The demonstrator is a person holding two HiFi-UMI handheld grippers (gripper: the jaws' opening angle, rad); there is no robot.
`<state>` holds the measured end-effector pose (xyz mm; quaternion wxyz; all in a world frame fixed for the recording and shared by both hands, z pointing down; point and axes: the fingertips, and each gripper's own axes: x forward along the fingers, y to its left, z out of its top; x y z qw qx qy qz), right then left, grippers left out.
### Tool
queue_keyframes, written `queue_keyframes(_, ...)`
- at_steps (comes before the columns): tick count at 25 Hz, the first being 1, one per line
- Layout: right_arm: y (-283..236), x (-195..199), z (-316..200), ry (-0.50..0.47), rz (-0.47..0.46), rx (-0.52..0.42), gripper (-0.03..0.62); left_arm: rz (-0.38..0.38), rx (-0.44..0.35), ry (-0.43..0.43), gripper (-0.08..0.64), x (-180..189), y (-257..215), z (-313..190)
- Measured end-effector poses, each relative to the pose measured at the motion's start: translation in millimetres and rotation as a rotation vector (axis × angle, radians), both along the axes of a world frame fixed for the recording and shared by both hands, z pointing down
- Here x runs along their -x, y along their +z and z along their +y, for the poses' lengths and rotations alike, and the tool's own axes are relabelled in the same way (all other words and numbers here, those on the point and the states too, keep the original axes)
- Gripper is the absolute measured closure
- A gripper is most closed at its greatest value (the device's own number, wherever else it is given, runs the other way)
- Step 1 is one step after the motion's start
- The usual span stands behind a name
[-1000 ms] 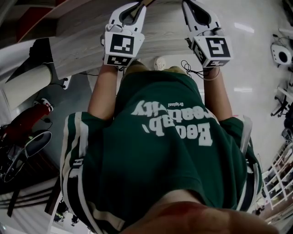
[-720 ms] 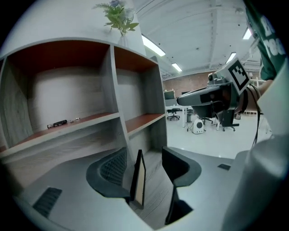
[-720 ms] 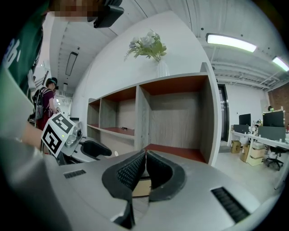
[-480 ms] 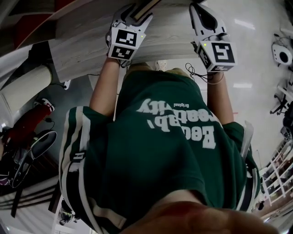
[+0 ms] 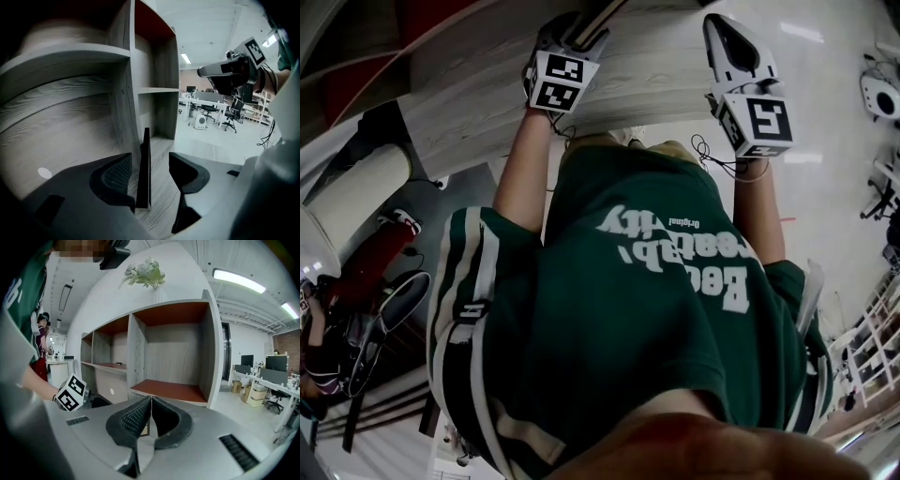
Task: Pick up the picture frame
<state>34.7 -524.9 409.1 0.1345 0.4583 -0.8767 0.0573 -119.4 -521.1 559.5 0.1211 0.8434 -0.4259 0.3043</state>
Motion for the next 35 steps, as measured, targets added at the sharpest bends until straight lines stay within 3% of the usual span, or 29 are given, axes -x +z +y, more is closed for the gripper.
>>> queue_keyframes(12,5.0,13.4,4.1,0.001,0.059,0.001,0.558,0.037,0.051,0.001,0.299,17.0,36.5,-13.6)
queue_keyframes(24,16.5,15.2,4.6,0.001,0.095,0.031,0.558,0.022,0.102,0.046,0.306,2.7,71.8,-25.4)
queue_keyframes(25,16.8,14.9,3.8,0.003,0.095,0.033,0.558,0.014,0.1,0.048,0.317,2.1,74.0,-27.9)
queue_keyframes(26,17.2,14.4,2.9,0.007,0.094,0.035,0.558,0.003,0.097,0.05,0.387,1.7,75.5,-30.4)
queue_keyframes(31,19.4,13.0,1.4,0.017,0.09,0.043,0.558,-0.066,0.078,0.057,0.432,2.9,76.1,-35.8)
queue_keyframes(35,18.8,10.9,-1.1,0.022,0.081,0.044,0.558,-0.085,0.086,0.062,0.529,0.9,71.3,-31.0)
